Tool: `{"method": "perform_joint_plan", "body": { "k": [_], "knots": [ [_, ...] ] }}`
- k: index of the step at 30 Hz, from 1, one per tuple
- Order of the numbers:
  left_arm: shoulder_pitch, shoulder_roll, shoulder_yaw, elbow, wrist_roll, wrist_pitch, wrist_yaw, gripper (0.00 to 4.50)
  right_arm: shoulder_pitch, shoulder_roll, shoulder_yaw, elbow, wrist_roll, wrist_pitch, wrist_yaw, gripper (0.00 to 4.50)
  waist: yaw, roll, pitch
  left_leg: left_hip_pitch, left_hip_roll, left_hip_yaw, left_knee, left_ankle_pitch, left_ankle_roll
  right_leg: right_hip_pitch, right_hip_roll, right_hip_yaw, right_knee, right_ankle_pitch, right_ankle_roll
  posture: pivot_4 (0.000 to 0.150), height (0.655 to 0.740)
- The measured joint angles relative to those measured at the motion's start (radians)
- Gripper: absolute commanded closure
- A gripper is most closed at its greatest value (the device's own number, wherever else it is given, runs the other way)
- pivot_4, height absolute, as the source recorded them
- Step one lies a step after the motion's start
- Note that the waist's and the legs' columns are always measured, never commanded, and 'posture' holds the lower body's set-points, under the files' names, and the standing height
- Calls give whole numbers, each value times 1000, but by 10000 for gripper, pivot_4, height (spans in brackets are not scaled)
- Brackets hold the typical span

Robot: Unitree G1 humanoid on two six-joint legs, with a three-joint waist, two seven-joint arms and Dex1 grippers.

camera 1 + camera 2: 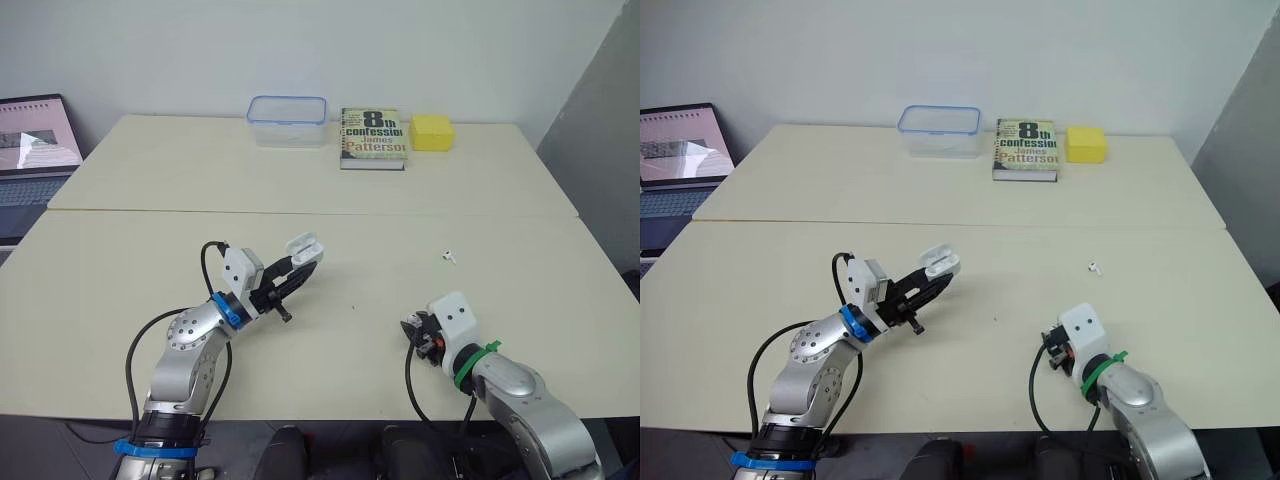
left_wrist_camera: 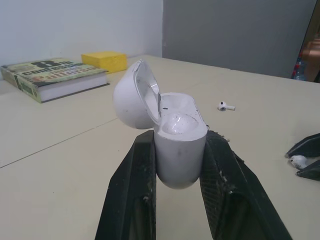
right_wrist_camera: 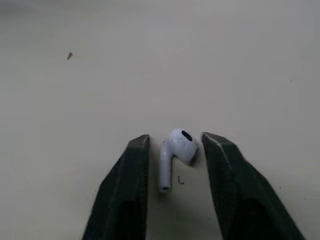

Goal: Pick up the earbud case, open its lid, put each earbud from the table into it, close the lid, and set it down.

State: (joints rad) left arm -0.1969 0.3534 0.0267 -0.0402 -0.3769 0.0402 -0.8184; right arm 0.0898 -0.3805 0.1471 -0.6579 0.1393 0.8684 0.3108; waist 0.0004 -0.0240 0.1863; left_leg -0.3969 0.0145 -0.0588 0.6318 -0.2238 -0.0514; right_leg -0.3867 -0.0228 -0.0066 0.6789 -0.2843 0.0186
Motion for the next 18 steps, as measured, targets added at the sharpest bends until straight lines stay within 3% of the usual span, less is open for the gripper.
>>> {"method": "perform_joint_plan", "body": {
  "k": [1,5,8,12,18],
  "knots": [
    [1,0,0,0,0,0,0,37032,-3,-20,-1,-8,4,7,17,40188,0,0,0,0,0,0,0,0,0,0,0,0,0,0,0,1500,7400],
    [15,0,-2,-1,1,0,1,37032,-44,-152,-20,1,42,9,124,40459,-2,0,0,0,0,0,0,0,0,0,0,0,0,0,0,1500,7400],
    [28,0,-2,-5,1,0,3,37032,-106,-332,-35,63,70,-65,297,40460,-3,0,0,0,0,0,0,0,0,0,0,0,0,0,0,1500,7400],
    [55,2,-8,-44,1,16,6,37032,-230,-624,-41,308,76,-349,654,40460,-4,1,1,0,0,2,0,0,0,0,0,0,-1,0,0,1500,7400],
    [113,19,-9,-122,-1,49,28,37032,-341,-788,16,616,22,-728,1041,40460,-4,1,1,1,2,1,-2,0,0,-1,1,-1,-1,0,0,1500,7400]
  ]
}}
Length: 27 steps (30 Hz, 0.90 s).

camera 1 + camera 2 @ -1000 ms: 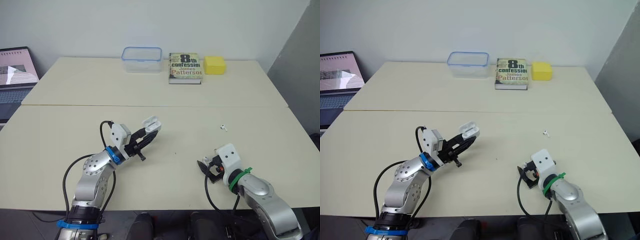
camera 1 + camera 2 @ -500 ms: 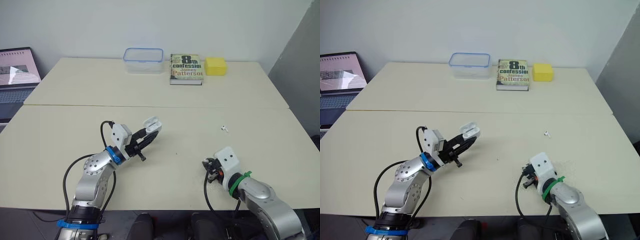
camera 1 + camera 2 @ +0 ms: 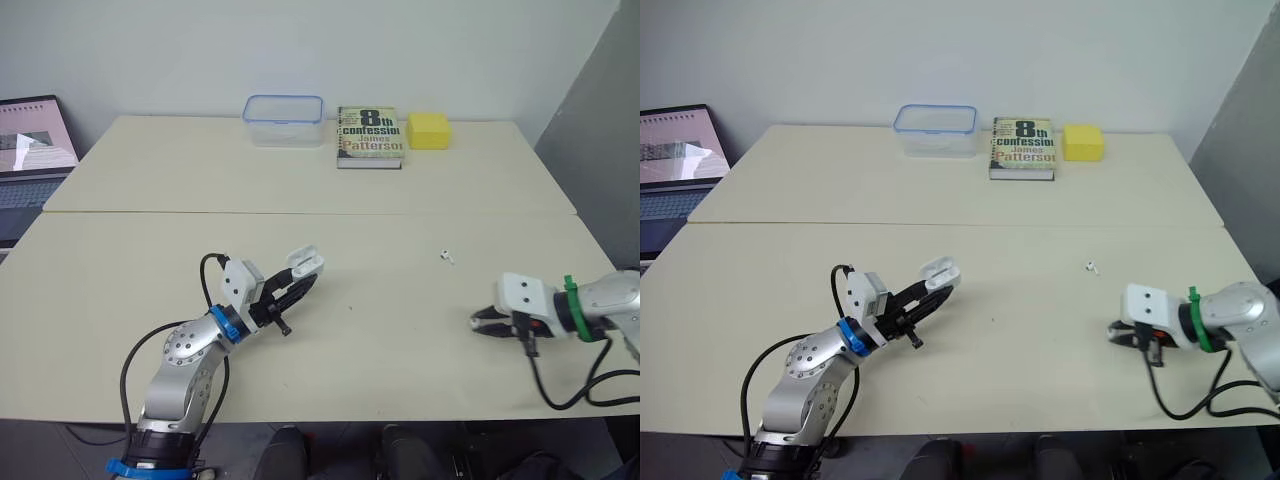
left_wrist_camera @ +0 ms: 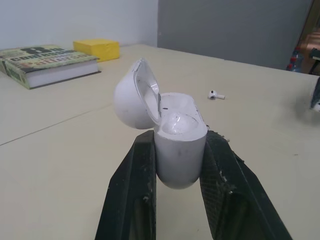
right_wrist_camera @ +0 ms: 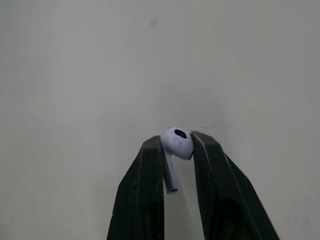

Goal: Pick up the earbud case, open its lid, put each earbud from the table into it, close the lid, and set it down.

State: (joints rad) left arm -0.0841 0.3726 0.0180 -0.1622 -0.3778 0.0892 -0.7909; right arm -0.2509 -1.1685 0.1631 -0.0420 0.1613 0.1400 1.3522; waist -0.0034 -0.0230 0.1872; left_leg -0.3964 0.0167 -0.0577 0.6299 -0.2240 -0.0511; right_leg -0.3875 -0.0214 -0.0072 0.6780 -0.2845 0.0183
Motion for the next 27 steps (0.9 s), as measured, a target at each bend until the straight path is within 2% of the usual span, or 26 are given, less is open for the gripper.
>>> {"method": "perform_joint_plan", "body": {
  "k": [5,17,24,27],
  "knots": [
    [18,11,-1,-46,-3,31,16,37032,-9,2,60,50,-27,-120,133,40460,1,0,0,1,0,0,1,0,0,1,0,1,1,0,0,1500,7400],
    [22,19,0,-64,-9,56,16,37032,-39,54,101,50,-115,-154,131,40461,1,0,0,4,-1,1,2,0,0,4,-1,1,1,0,0,1500,7400],
    [22,18,0,-64,-11,57,26,37032,-39,63,96,38,-123,-125,121,17057,0,0,0,9,0,2,1,0,0,8,-1,2,0,0,0,1500,7400],
    [27,18,0,-64,-11,57,30,37032,-34,71,84,29,-117,-114,103,16688,-1,0,0,12,0,3,0,0,0,10,-1,4,0,0,-1,1500,7400]
  ]
}}
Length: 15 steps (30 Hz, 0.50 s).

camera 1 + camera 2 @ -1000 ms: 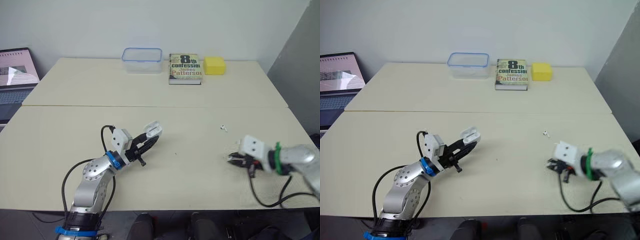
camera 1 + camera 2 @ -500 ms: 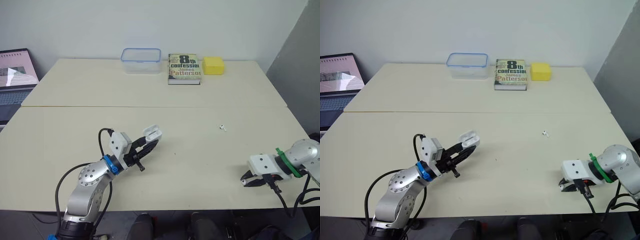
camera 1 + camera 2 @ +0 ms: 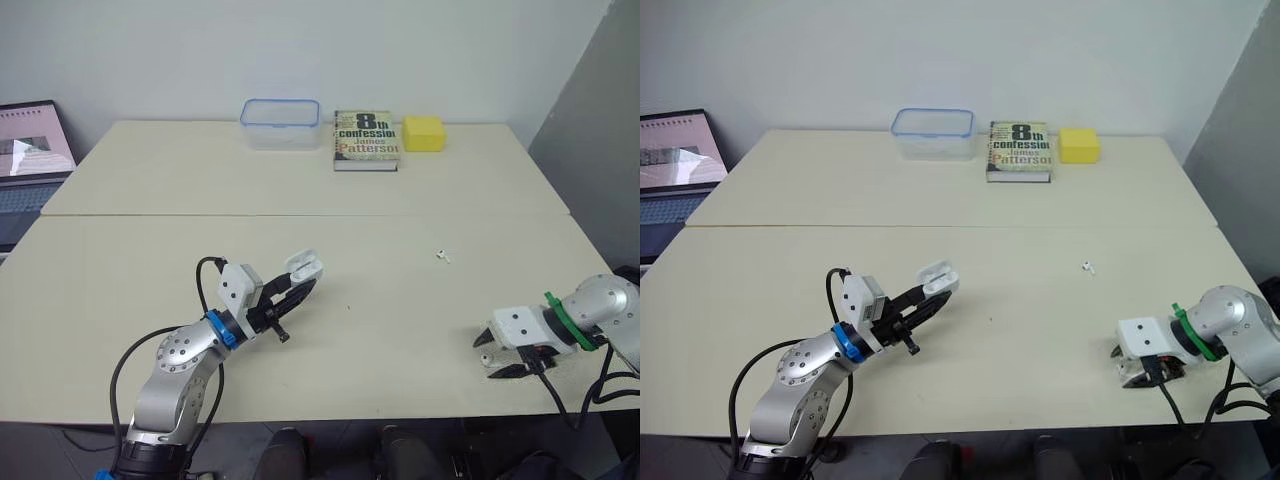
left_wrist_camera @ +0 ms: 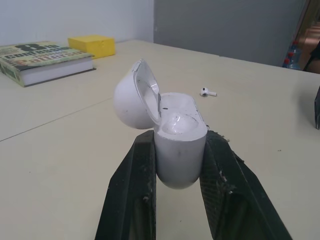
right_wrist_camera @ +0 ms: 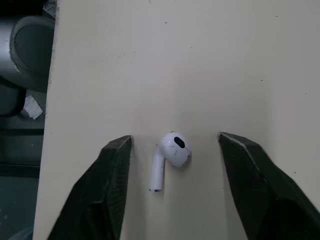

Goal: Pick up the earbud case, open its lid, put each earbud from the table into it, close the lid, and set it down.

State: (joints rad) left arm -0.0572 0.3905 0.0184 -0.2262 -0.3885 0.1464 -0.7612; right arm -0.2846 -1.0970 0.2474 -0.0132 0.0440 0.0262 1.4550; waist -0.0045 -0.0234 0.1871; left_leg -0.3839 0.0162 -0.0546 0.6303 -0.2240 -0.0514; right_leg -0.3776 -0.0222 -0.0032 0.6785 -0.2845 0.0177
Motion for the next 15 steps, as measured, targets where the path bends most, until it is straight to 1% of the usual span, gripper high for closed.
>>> {"method": "perform_joint_plan", "body": {
  "k": [2,4,7,10,15],
  "knots": [
    [8,0,0,0,0,0,4,37032,12,-3,-25,-31,21,33,-1,16688,0,0,0,-1,0,0,0,0,0,-1,0,0,0,0,0,1500,7400],
    [11,1,1,0,0,0,5,37032,34,-33,-59,-95,54,81,1,16688,3,1,1,-2,0,0,-1,0,0,-2,0,0,0,0,0,1500,7400],
    [16,2,3,0,-1,0,5,37032,71,-102,-134,-235,98,217,-6,16688,5,2,1,-4,0,-1,-1,0,0,-3,0,-1,-1,0,0,1500,7400],
    [19,2,2,0,-1,0,5,37032,99,-162,-150,-371,61,365,-62,16688,5,2,1,-4,0,-1,0,0,0,-3,-1,-1,-1,0,0,1500,7400],
    [26,2,-2,0,0,0,6,37032,119,-154,-126,-492,34,532,-141,16688,4,2,1,-5,0,0,0,0,0,-3,-1,-1,-1,0,0,1500,7400]
  ]
}}
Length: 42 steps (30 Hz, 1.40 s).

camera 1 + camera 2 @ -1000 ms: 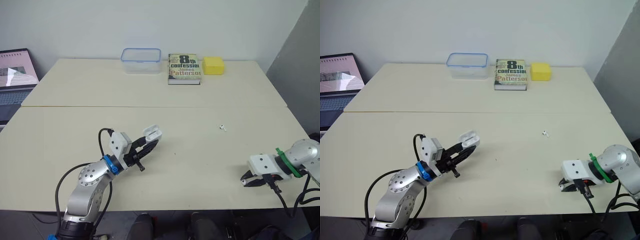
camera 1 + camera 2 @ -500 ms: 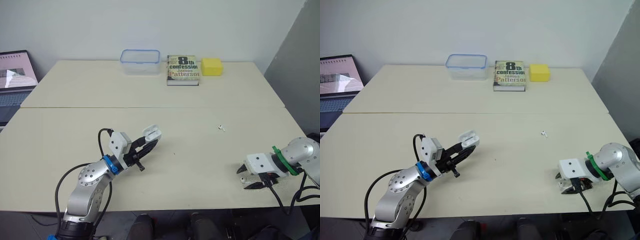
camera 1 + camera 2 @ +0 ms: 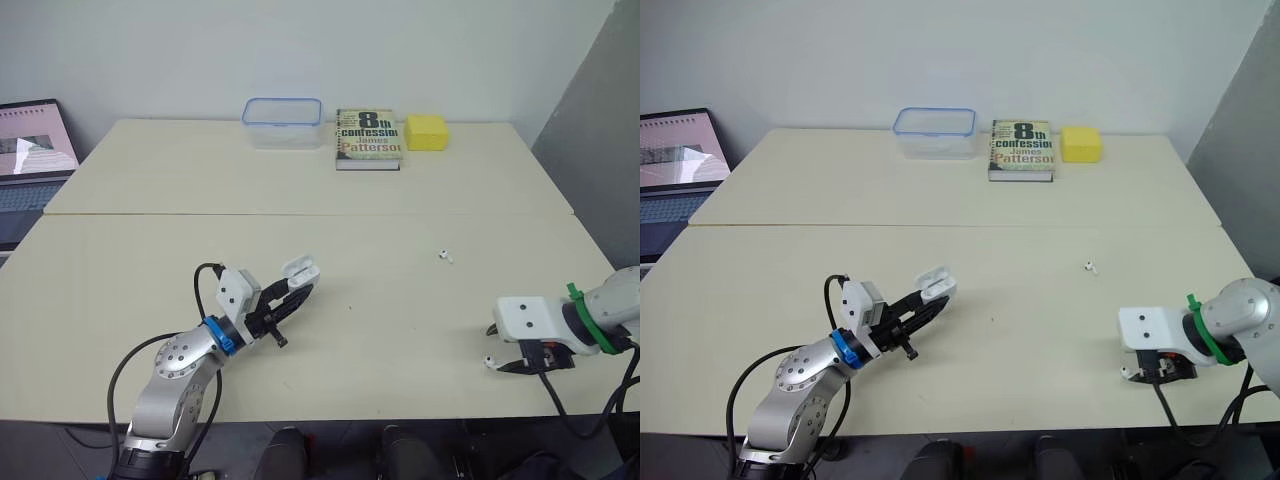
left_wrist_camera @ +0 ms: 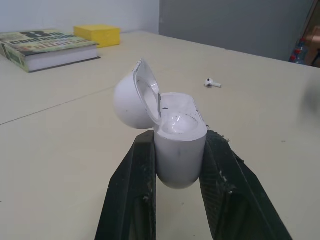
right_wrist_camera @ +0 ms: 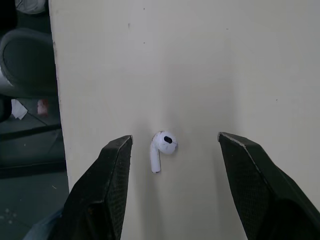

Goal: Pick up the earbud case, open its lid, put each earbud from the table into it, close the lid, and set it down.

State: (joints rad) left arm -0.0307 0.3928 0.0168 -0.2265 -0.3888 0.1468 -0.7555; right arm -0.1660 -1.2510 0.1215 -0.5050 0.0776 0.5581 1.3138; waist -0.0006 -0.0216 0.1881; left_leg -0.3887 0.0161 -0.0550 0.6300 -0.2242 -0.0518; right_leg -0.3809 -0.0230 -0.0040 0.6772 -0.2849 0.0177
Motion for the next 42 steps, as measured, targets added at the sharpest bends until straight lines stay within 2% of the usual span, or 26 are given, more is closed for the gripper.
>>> {"method": "perform_joint_plan", "body": {
  "k": [11,20,27,28,39,42],
  "knots": [
    [5,2,-3,0,1,2,2,37032,0,32,128,21,-84,55,-81,16688,0,0,0,-5,-1,0,0,0,0,-5,0,0,0,0,0,1500,7400],
    [21,9,-4,-9,1,6,2,37032,8,32,133,59,-95,6,-86,16688,-1,-1,-1,-5,-1,0,1,0,0,-4,0,0,0,0,1,1500,7400],
    [16,17,-3,-9,1,19,2,37032,21,33,133,66,-94,-2,-76,38926,-1,-4,-3,-3,-1,1,1,0,0,-3,0,1,-1,0,1,1500,7400],
    [16,17,-3,-9,1,19,2,37032,21,32,132,67,-94,-2,-75,41023,-1,-4,-3,-3,-1,1,1,0,0,-3,0,1,-1,0,1,1500,7400],
    [1,14,-6,-9,1,20,3,37032,-31,60,128,91,-78,18,-65,41023,-1,-4,-3,-4,-1,1,1,0,0,-4,0,1,-1,1,1,1500,7400],
    [-17,6,-9,-9,0,20,1,37032,-109,157,88,88,6,61,-75,41023,-4,-4,-2,-5,0,1,0,0,0,-5,1,1,0,1,1,1500,7400]
  ]
}}
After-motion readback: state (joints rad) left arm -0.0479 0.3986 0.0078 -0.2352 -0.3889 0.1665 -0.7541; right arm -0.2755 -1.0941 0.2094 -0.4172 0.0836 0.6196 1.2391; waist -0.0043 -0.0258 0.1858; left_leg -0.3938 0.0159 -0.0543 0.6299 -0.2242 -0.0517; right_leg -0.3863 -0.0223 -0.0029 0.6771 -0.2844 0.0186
